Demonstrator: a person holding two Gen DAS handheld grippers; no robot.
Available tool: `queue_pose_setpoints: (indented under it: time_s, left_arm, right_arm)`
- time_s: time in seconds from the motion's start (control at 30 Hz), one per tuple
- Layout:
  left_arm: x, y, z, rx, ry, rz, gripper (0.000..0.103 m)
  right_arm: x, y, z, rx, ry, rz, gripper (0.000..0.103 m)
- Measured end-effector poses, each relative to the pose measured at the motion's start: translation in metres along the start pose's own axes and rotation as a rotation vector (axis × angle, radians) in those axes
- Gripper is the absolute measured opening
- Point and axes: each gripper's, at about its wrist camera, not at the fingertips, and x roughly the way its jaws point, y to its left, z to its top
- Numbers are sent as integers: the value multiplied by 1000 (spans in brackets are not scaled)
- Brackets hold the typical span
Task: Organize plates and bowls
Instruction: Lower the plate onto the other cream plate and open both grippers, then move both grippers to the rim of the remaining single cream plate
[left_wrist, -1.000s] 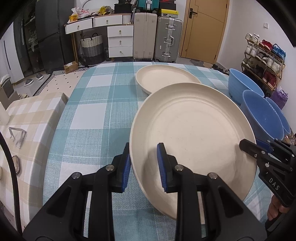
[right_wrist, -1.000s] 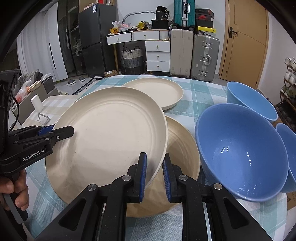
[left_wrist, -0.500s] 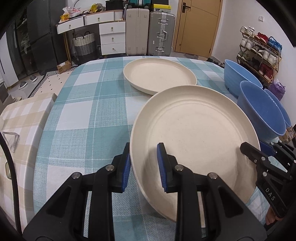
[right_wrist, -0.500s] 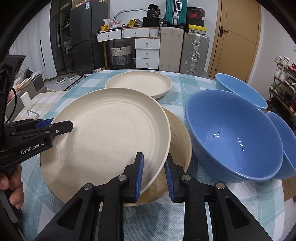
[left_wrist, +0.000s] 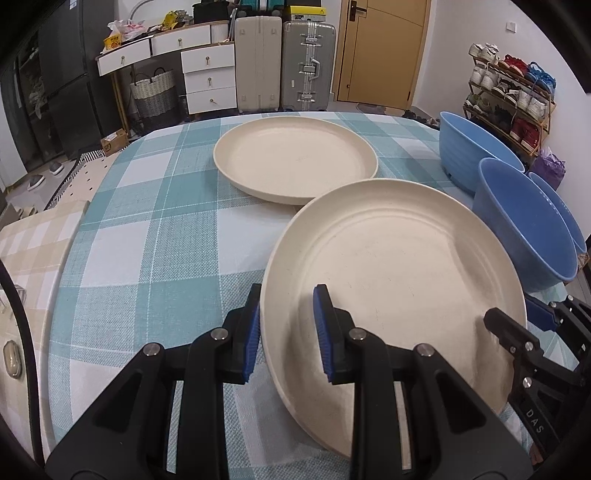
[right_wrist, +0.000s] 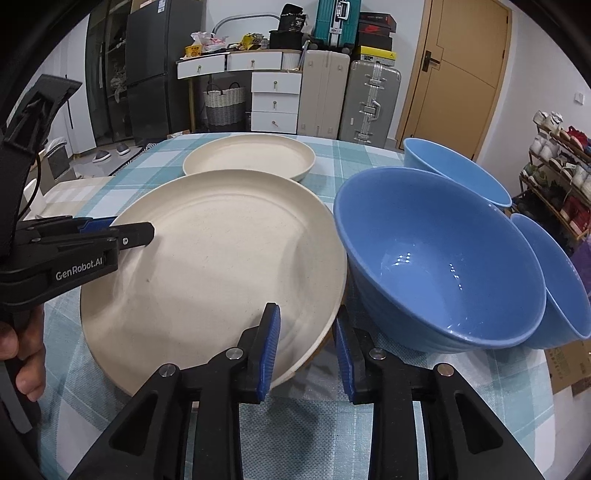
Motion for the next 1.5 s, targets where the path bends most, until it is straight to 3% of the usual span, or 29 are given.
queue_pose_setpoints:
  time_s: [0.47, 0.57, 0.63, 0.77, 0.9, 1.03, 1.17, 1.23, 1.5]
  left_arm:
    - [6, 1, -4, -1, 21, 0, 23]
    - [2, 4, -6, -19, 30, -15, 26]
    - [-4, 6, -9, -23, 25, -15, 29]
    - [-21, 12, -13, -41, 6, 1, 48]
    - [-45, 23, -15, -90, -27, 6, 76]
    - [-70, 33, -13, -121, -70, 12, 83]
    - [-92, 38, -9, -141, -113, 24, 102]
    - [-101, 38, -5, -144, -131, 28, 102]
    - [-126, 36, 12, -146, -174, 29, 102]
  right_arm:
    - [7, -3, -1, -5, 17, -2, 35]
    - [5, -1, -1, -16, 18, 22, 46]
    - [3, 1, -2, -19, 19, 36, 49]
    - [-2, 2, -2, -18, 16, 58, 53]
    - [-16, 6, 0, -23, -19, 78, 73]
    - [-29, 10, 5, -27, -44, 124, 87]
    - [-45, 16, 15, -61, -77, 155, 96]
    - [-52, 16, 23, -67, -93, 171, 101]
    - [-75, -5, 68, -54, -129, 252, 102]
